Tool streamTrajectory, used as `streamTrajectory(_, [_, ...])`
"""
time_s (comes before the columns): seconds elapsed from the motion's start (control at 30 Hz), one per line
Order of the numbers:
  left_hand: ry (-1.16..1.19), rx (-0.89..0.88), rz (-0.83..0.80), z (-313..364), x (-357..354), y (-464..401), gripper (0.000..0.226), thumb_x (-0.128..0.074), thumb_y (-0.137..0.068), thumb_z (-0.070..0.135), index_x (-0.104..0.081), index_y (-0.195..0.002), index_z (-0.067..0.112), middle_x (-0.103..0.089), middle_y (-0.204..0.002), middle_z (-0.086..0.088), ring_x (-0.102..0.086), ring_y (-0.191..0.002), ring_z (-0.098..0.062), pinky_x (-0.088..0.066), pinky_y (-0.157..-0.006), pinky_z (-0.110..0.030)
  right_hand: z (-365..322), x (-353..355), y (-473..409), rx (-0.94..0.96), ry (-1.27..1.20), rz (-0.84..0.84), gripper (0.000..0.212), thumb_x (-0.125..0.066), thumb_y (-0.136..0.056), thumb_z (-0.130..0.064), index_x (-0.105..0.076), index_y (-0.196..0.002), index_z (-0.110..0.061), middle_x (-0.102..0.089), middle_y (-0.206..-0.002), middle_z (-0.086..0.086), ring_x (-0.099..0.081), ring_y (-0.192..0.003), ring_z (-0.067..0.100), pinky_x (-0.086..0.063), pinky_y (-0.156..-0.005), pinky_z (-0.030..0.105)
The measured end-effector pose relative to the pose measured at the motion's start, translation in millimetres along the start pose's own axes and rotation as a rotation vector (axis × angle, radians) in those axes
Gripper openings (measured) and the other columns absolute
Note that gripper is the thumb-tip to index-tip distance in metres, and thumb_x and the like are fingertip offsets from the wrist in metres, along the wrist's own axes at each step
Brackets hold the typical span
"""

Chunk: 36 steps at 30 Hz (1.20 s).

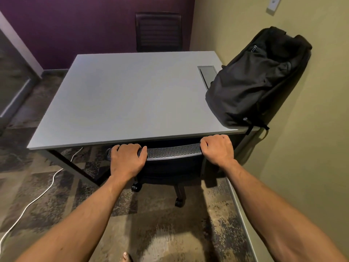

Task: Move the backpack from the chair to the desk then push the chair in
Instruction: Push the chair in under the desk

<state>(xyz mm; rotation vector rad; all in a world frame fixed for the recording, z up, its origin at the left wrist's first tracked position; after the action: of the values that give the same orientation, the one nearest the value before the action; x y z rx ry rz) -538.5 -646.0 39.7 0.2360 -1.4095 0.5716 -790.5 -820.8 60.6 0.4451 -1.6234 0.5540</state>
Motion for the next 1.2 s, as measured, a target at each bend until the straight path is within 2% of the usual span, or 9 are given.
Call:
streamTrajectory(0.17, [-0.005, 0.000, -0.029, -3, -3, -20, 0.054, -0.026, -0.095, 0.058, -0.062, -0.072, 0.025, -0.063, -0.071, 0.006, -0.057, -0.074, -0.019, -0.039, -0.094, -0.047, 1, -5, -19, 0.004, 0.014, 0.015, 0.040, -0.031, -0.093, -0.032, -0.057, -0.064, -0.020, -0.069, -0.076, 0.002, -0.061, -0.077, 0.025, -0.041, -0.087, 0.042])
streamTrajectory(0.27, [-0.003, 0.000, -0.030, -4, -5, -33, 0.055, -0.025, -0.095, 0.056, -0.064, -0.074, 0.024, -0.064, -0.073, 0.005, -0.059, -0.075, -0.020, -0.038, -0.094, -0.046, -1, -5, -30, 0.009, 0.010, 0.008, 0.039, -0.030, -0.093, -0.033, -0.050, -0.062, -0.021, -0.067, -0.072, 0.003, -0.054, -0.069, 0.025, -0.043, -0.084, 0.043])
streamTrajectory(0.43, [-0.030, -0.015, -0.013, -17, -4, -49, 0.048, -0.029, -0.097, 0.050, -0.057, -0.068, 0.025, -0.065, -0.072, 0.002, -0.054, -0.071, -0.020, -0.041, -0.089, -0.044, -14, -7, -38, 0.028, -0.027, 0.029, 0.039, -0.024, -0.089, -0.034, -0.035, -0.053, -0.023, -0.044, -0.054, -0.006, -0.044, -0.057, 0.021, -0.043, -0.079, 0.042])
streamTrajectory(0.6, [-0.050, -0.003, 0.004, -17, -5, -53, 0.043, -0.030, -0.096, 0.047, -0.050, -0.064, 0.027, -0.063, -0.069, 0.003, -0.047, -0.066, -0.017, -0.042, -0.085, -0.044, -13, -10, -47, 0.025, -0.013, 0.043, 0.042, -0.026, -0.091, -0.036, -0.044, -0.056, -0.022, -0.047, -0.055, -0.005, -0.046, -0.057, 0.020, -0.043, -0.080, 0.041])
streamTrajectory(0.77, [-0.055, 0.005, -0.011, -18, -7, -53, 0.049, -0.028, -0.096, 0.049, -0.060, -0.068, 0.024, -0.064, -0.071, 0.005, -0.047, -0.068, -0.015, -0.041, -0.086, -0.043, -13, -9, -46, 0.019, -0.017, 0.037, 0.042, -0.027, -0.090, -0.035, -0.042, -0.054, -0.021, -0.044, -0.052, -0.006, -0.044, -0.054, 0.019, -0.044, -0.077, 0.041])
streamTrajectory(0.9, [-0.047, -0.006, -0.036, -18, -8, -52, 0.052, -0.025, -0.096, 0.050, -0.063, -0.071, 0.024, -0.066, -0.076, 0.004, -0.052, -0.071, -0.017, -0.041, -0.089, -0.044, -14, -9, -40, -0.014, -0.020, 0.022, 0.042, -0.029, -0.091, -0.035, -0.050, -0.057, -0.021, -0.051, -0.056, -0.005, -0.049, -0.058, 0.019, -0.044, -0.079, 0.040])
streamTrajectory(1.2, [-0.016, -0.027, -0.102, -21, -7, -53, 0.057, -0.022, -0.095, 0.054, -0.073, -0.096, 0.027, -0.073, -0.099, 0.006, -0.063, -0.093, -0.018, -0.037, -0.097, -0.044, -17, -5, -34, -0.069, -0.037, 0.002, 0.043, -0.035, -0.095, -0.036, -0.066, -0.069, -0.021, -0.066, -0.071, -0.005, -0.058, -0.073, 0.015, -0.043, -0.089, 0.039])
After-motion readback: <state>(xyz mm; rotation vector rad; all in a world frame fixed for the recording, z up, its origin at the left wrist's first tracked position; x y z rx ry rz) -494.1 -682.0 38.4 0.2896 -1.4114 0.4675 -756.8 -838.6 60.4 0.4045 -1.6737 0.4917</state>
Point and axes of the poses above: each hand's wrist, its own y-axis away from the middle knuckle, its own x-axis out of the back of the hand, z = x × y, the point moved 3 cm from there along -y, towards the middle knuckle
